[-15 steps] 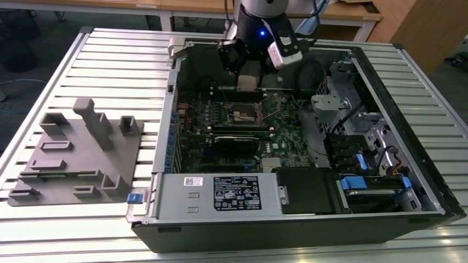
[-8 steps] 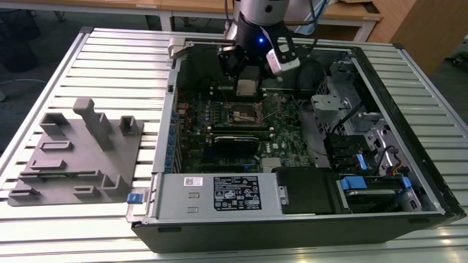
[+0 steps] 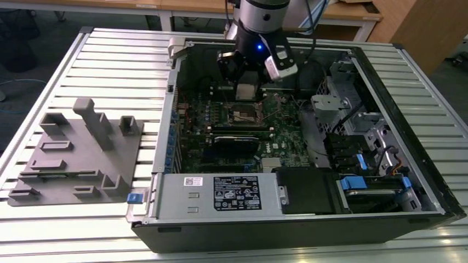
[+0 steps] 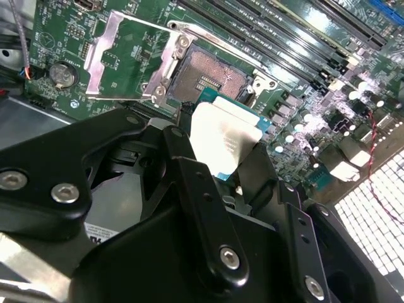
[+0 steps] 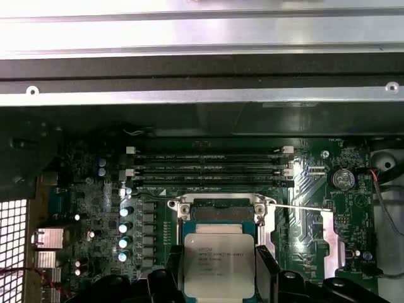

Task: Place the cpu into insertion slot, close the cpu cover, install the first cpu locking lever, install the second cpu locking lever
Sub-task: 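Place the cpu into insertion slot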

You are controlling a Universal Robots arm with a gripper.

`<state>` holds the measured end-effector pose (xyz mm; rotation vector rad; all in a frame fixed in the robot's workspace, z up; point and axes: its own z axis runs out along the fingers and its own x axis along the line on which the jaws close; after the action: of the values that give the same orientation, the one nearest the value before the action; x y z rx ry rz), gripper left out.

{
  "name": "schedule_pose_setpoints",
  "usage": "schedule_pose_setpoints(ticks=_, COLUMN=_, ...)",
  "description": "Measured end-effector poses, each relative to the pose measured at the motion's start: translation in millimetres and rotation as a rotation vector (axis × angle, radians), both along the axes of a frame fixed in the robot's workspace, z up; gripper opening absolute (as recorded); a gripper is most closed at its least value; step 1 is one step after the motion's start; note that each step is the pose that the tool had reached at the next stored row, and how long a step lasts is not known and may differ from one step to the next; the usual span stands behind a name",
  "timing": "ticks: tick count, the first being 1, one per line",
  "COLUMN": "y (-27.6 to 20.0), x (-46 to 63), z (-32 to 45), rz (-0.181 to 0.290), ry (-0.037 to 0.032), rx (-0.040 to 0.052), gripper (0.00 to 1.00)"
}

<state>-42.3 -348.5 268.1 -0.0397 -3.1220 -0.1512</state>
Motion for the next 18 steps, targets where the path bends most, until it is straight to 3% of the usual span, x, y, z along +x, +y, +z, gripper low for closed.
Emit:
schedule_pose_setpoints(ticks=9, y=0.0, x=0.0, z=-0.8, rz=0.0, ry=-0.0001, rx=0.0001, gripper=0.54)
schedule_pose_setpoints(ticks=15, y=0.0, x=0.0, z=-9.0, rz=0.0, ry=0.0, rx=0.0, gripper=0.54)
schedule_pose_setpoints(ticks=18, y=0.0, x=0.0, z=-9.1, rz=0.0, ry=0.0001, rx=-0.0002, gripper=0.54)
